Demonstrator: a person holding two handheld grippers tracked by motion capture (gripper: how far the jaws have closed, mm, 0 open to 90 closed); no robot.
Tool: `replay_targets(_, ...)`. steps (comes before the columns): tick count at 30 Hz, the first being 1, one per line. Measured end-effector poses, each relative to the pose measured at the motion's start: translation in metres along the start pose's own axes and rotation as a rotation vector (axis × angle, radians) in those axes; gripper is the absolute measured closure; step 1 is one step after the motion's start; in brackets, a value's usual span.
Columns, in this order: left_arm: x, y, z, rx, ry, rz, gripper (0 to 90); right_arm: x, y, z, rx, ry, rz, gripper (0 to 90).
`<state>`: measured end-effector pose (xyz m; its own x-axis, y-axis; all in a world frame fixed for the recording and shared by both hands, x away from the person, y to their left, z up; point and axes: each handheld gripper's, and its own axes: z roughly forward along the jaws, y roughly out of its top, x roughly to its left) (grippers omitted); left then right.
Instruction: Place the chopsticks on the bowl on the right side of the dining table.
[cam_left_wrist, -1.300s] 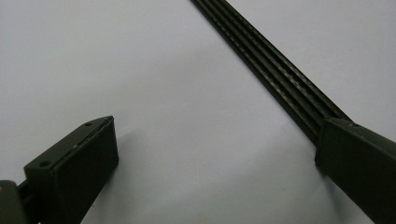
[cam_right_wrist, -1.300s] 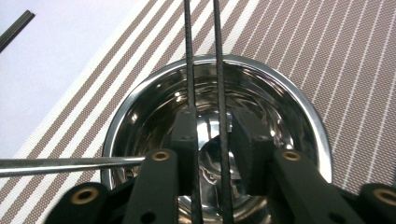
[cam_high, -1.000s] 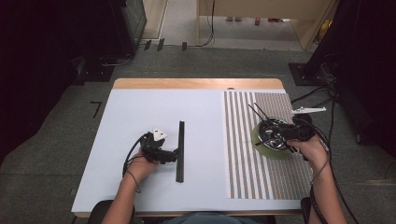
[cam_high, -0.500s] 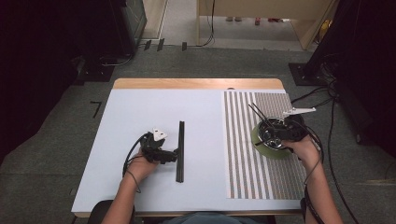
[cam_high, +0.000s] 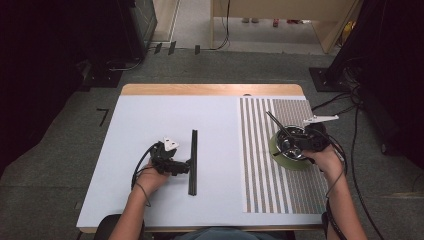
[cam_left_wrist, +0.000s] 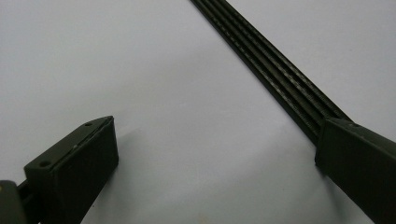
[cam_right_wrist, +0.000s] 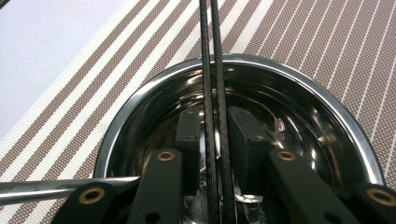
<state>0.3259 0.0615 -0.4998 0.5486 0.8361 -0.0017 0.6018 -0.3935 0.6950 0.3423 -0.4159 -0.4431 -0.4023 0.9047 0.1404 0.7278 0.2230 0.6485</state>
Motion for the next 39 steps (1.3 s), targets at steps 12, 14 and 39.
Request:
replay_targets(12, 0.000, 0.000, 0.000, 0.000, 0.000, 0.000, 0.0, -0.005, -0.003, -0.005, 0.016, 0.008, 0.005, 80.8)
replay_targets(14, 0.000, 0.000, 0.000, -0.001, 0.000, 0.000, 0.0, -0.005, -0.003, -0.006, 0.021, 0.010, 0.005, 80.9)
replay_targets(39, 0.000, 0.000, 0.000, 0.000, 0.000, 0.000, 0.0, 0.000, -0.008, -0.034, -0.084, 0.010, 0.093, 89.7)
